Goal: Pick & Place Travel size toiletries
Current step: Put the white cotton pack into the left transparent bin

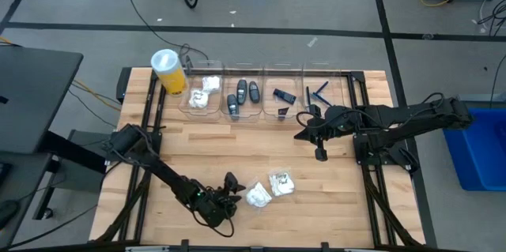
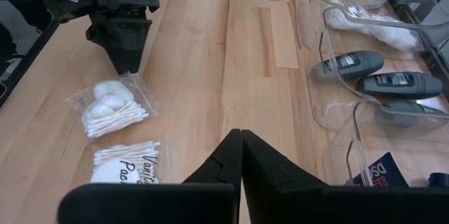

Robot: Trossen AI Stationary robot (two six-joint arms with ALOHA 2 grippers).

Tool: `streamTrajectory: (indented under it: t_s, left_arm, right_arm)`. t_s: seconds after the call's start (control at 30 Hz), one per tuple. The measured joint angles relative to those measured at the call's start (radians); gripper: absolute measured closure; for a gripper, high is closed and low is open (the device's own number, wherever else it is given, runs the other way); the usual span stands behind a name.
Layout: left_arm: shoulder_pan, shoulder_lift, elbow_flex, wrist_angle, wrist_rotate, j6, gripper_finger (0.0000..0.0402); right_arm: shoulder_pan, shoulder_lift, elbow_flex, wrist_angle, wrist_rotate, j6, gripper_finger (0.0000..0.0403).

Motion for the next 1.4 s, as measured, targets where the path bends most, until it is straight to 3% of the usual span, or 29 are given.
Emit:
streamTrajectory:
  t_s: [0.67, 1.03, 1.4]
  left_arm:
    - [0.032, 0.002, -0.002, 0.007, 0.044, 0.054, 0.017]
    - [0.033, 0.002, -0.002, 0.016, 0.063, 0.049, 0.0254]
    - [0.033, 0.003, -0.002, 0.016, 0.094, 0.059, 0.0298]
  right_arm:
    - [0.0, 0.0, 0.0, 0.0, 0.0, 0.0, 0.0395]
    - [0.0, 0.0, 0.0, 0.0, 0.0, 0.0, 0.0395]
    - [0.0, 0.0, 0.0, 0.0, 0.0, 0.0, 0.0395]
